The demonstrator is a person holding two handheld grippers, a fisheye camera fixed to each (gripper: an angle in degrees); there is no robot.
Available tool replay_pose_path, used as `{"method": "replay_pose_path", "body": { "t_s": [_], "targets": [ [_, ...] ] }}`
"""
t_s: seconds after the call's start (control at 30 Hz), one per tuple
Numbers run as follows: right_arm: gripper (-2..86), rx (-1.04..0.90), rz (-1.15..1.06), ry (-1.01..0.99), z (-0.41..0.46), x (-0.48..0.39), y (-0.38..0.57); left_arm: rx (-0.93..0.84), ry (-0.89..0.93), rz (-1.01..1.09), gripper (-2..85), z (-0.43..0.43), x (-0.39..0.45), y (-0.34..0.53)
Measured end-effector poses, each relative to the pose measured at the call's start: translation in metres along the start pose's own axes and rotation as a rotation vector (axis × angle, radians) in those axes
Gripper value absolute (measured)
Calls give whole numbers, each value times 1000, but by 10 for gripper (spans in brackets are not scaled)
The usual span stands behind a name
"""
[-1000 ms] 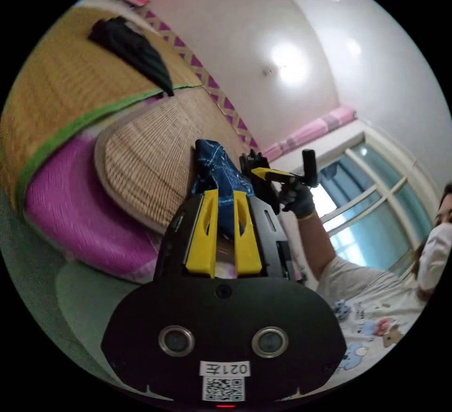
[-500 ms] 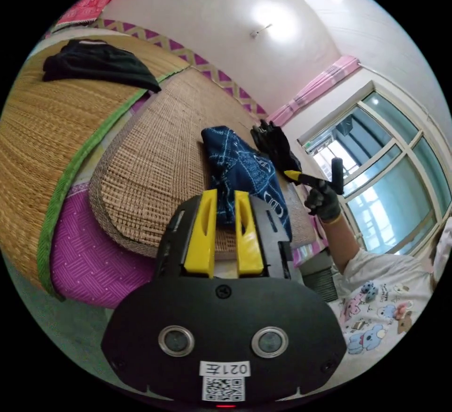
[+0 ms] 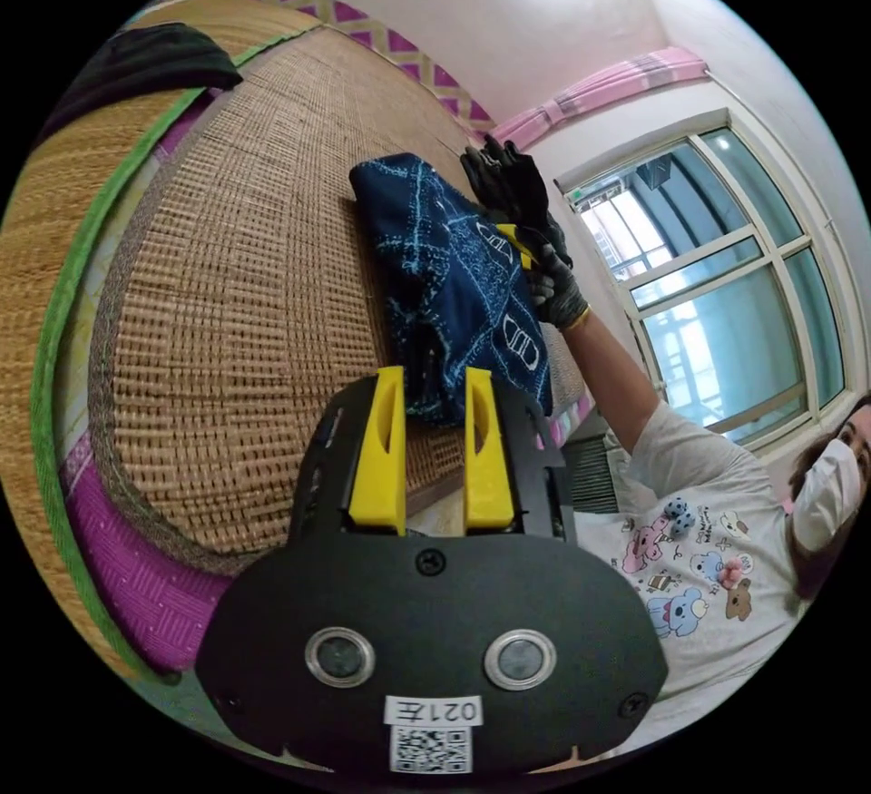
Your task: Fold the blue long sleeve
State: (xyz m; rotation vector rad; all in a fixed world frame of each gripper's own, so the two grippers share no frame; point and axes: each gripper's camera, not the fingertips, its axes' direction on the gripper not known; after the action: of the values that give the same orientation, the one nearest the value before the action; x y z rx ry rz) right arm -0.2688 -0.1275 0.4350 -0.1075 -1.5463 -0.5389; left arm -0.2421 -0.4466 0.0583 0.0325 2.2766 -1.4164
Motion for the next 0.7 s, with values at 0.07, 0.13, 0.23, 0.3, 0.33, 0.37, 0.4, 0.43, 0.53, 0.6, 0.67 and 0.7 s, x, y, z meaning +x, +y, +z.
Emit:
{"method": "replay_pose_path", "body": {
  "t_s": [0.07,0.13,0.23,0.3,0.33,0.37,0.4,0.43,0.53,0.6,0.67,0.7],
  "targets": [
    [70,-9,-9,15,-4,-1,0,-28,35,-6,46,6,0,-7],
    [63,-7,-59,38,-9,-10,2,-17,47,-1,33,4,4,-11],
    [61,-11,-117,86,-15,-27,7,2,47,16,25,2,15,-15],
    [61,-16,-114,121,-15,-29,11,-1,35,19,23,4,19,-16],
    [61,-16,-114,140,-14,-28,13,0,33,16,23,5,20,-17],
    [61,-20,-112,149,-14,-26,14,0,36,13,22,6,20,-18],
    [61,-22,-108,148,-13,-24,14,4,47,4,22,6,20,-19],
    [61,-21,-99,137,-13,-20,14,8,60,-5,21,7,20,-21],
    [60,-17,-85,119,-10,-15,14,9,64,-9,21,8,24,-23],
    [61,-17,-81,122,-6,-14,14,7,59,-6,21,8,28,-25],
    [61,-17,-79,123,-2,-16,14,4,58,-4,19,7,32,-28],
    [61,-18,-78,125,-1,-17,14,7,69,-4,18,5,36,-29]
  ]
}}
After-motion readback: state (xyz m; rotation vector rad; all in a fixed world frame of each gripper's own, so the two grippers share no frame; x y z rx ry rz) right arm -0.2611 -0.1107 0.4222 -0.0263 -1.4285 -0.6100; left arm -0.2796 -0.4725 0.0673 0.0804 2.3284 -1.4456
